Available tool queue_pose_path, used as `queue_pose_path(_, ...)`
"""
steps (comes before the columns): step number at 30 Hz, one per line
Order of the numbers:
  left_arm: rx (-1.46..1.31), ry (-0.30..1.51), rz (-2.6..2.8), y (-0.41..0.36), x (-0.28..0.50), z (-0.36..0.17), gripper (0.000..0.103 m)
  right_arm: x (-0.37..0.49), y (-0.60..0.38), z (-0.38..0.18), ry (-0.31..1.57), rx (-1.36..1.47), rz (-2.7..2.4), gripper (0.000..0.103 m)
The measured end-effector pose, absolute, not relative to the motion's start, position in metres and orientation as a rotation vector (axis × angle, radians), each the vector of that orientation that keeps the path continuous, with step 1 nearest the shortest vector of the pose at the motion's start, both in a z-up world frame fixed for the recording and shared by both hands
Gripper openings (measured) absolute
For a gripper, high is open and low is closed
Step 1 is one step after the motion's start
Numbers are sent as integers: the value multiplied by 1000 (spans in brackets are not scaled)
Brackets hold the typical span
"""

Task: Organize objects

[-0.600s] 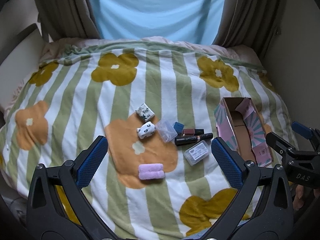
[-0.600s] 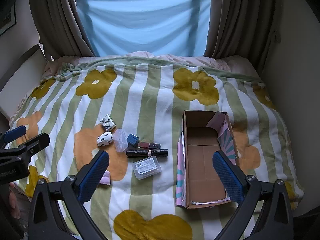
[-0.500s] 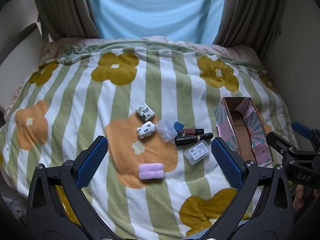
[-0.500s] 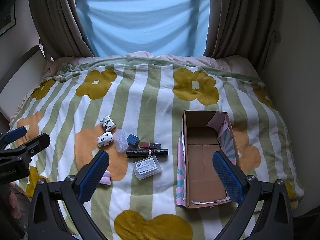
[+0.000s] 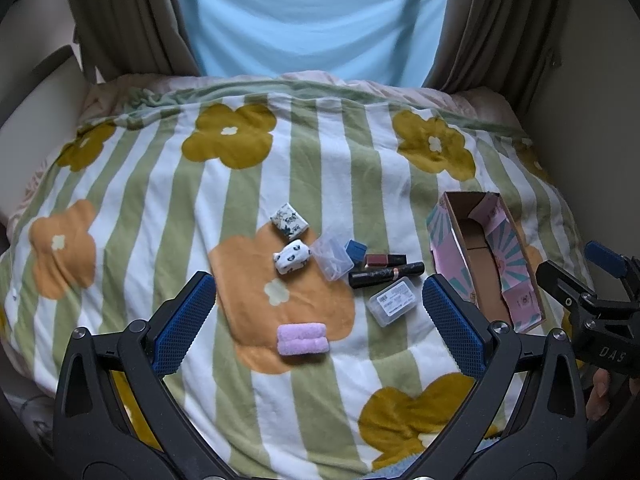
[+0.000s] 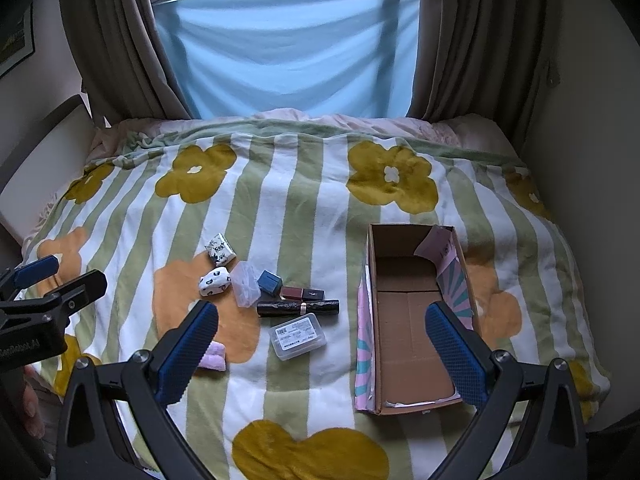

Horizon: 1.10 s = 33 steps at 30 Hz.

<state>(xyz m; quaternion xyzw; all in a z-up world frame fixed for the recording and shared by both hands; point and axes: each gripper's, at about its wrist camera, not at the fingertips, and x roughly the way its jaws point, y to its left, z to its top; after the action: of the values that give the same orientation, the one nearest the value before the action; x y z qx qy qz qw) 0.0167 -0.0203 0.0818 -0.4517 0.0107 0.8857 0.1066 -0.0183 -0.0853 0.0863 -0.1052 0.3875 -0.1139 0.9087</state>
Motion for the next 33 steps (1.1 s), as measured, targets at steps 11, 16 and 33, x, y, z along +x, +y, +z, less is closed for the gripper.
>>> queue_pose_path(11,-1321,50,2601,-21,17,76,102,-21,-87,87,794,-210,-256,103)
queue_pose_path(16,-1320,52,2595,-23,17,75,102,-22,-87,86,795,-198,-269,103)
queue_pose_path(33,-1319,41,2570,-34,20,67,102,-22,-86,86,809,-86,-465,103)
